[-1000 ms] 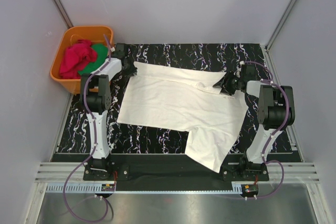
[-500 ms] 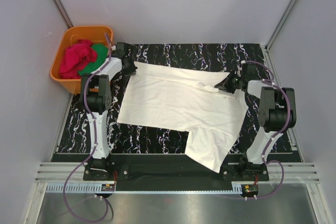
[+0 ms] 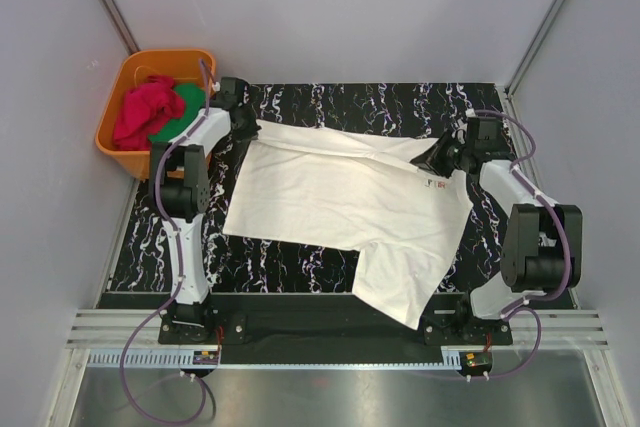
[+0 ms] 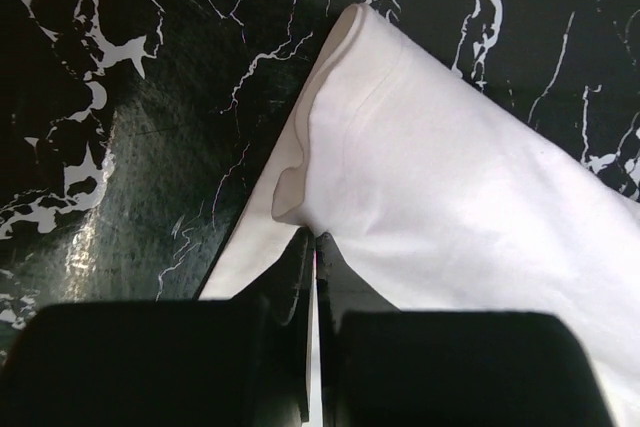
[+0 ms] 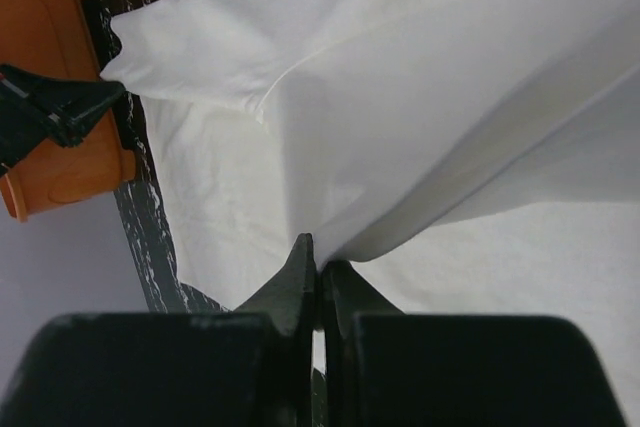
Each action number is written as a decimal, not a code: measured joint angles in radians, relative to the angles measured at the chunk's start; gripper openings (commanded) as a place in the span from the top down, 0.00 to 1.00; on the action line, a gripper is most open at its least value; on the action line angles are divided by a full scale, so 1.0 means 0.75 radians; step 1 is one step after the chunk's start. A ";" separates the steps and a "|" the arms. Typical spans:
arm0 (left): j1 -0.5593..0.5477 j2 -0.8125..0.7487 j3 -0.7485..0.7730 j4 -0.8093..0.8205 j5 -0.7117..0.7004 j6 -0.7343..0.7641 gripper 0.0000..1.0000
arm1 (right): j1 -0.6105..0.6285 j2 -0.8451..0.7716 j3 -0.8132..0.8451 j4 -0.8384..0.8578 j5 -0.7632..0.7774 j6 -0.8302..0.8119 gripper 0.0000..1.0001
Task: Fold and stack the t-shirts
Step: Fold the tshirt
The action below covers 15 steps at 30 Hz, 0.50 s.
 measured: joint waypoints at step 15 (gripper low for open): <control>0.000 -0.031 -0.066 -0.023 -0.024 0.008 1.00 | 0.029 -0.058 -0.089 -0.123 0.075 -0.002 1.00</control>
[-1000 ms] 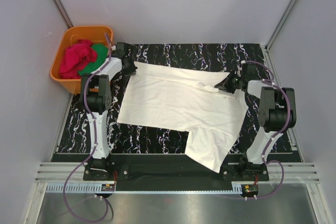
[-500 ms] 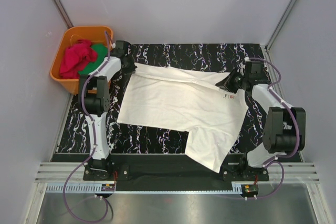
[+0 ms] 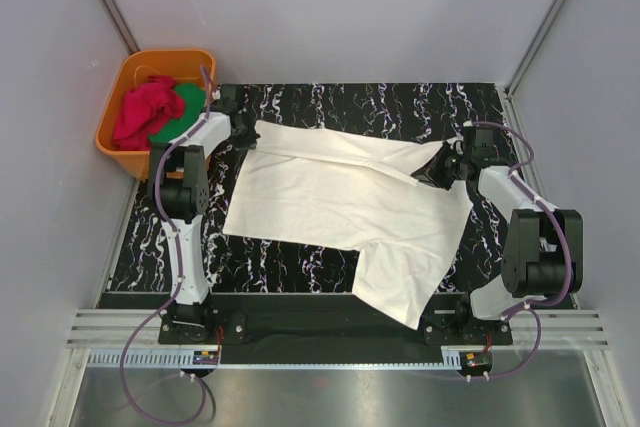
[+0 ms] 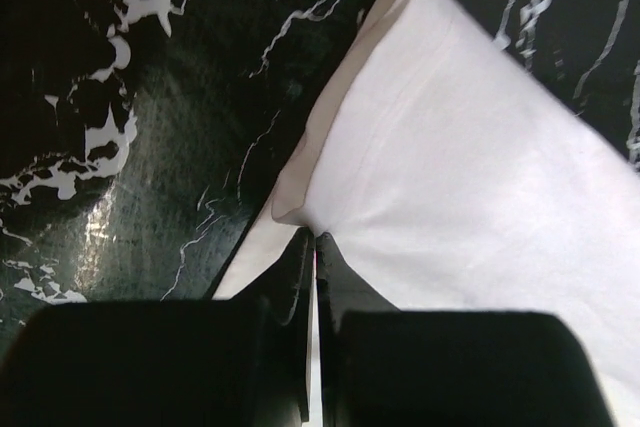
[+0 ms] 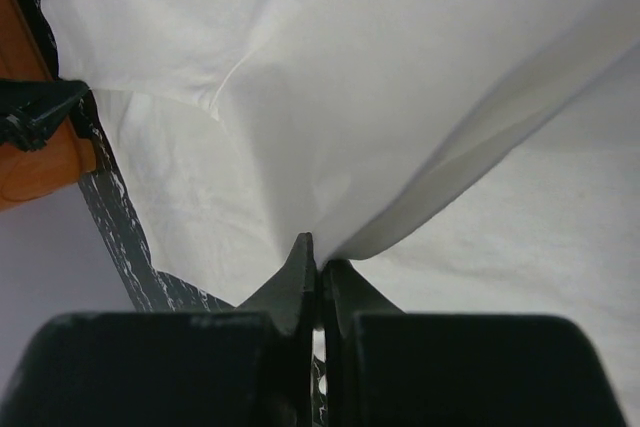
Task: Fold and stack the t-shirts
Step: Fold the tshirt
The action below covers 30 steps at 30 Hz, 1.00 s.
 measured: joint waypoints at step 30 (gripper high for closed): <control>0.000 -0.039 -0.127 0.009 -0.054 -0.042 1.00 | 0.060 0.021 -0.022 -0.073 0.179 -0.016 1.00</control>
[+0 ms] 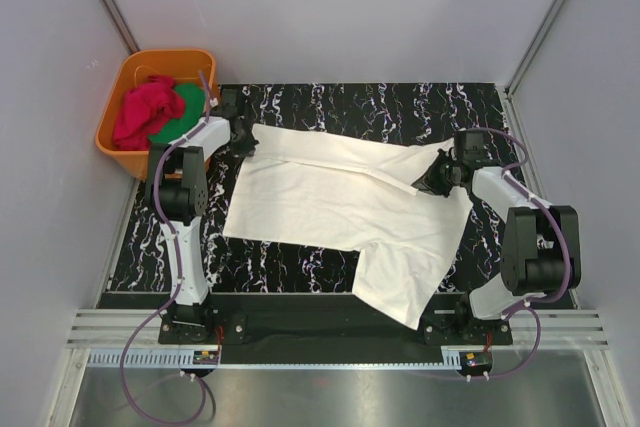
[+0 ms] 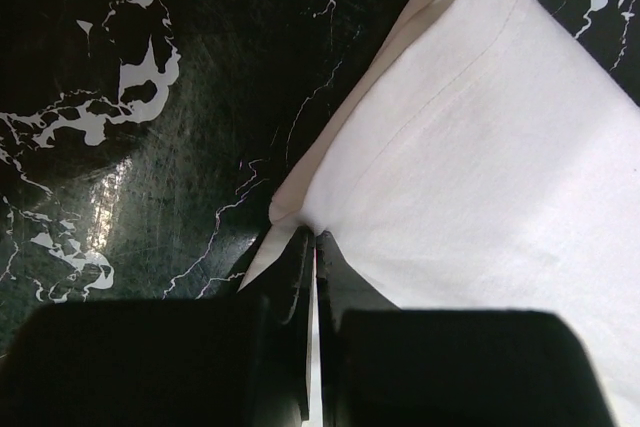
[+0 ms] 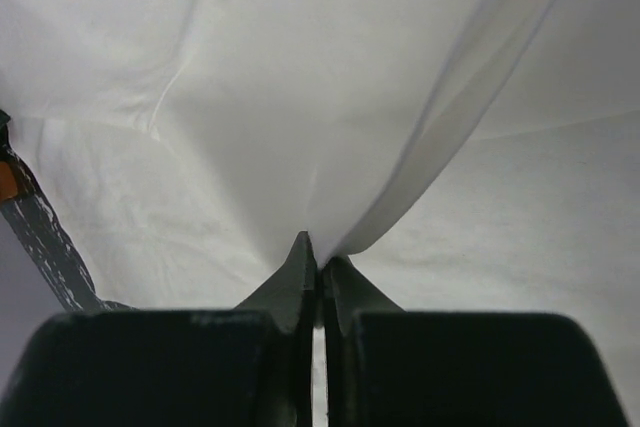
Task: Fold and stack the t-shirts
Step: Fold the tshirt
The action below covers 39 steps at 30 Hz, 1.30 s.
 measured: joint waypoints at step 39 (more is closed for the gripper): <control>-0.111 -0.376 -0.272 0.266 -0.146 0.001 0.61 | -0.174 -0.158 0.110 -0.240 0.057 -0.098 0.35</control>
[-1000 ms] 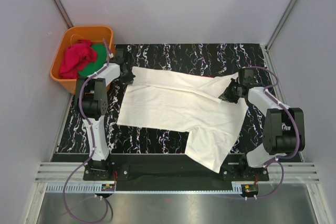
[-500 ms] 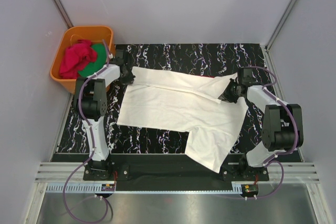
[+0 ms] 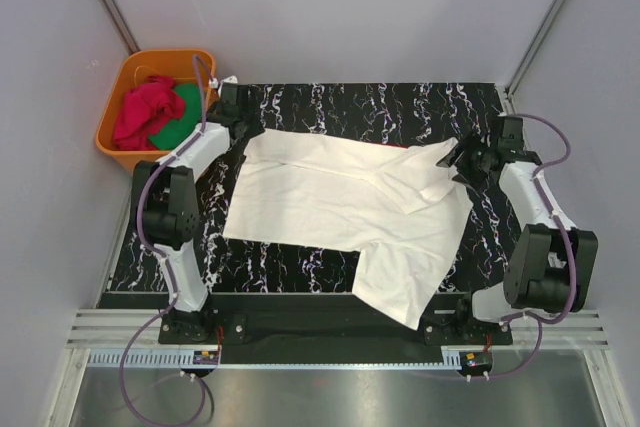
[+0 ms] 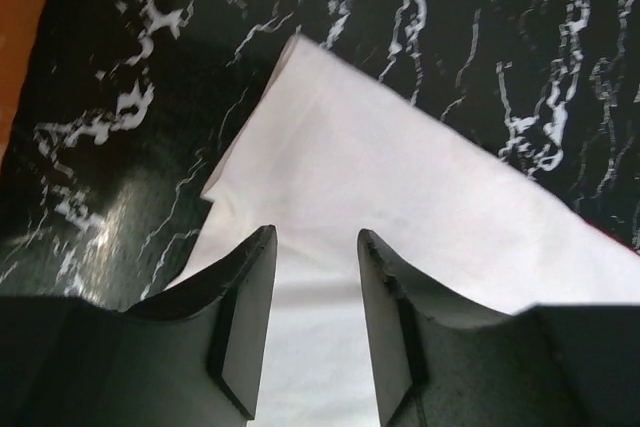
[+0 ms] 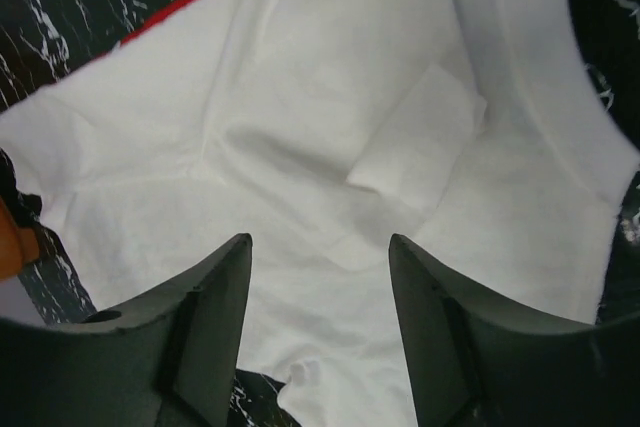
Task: Fold and stack the t-shirts
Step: Fold the tshirt
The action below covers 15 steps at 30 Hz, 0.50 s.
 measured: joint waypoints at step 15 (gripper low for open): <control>0.057 0.506 0.387 0.021 0.346 0.027 0.67 | -0.112 0.696 0.521 0.262 0.016 -0.078 0.29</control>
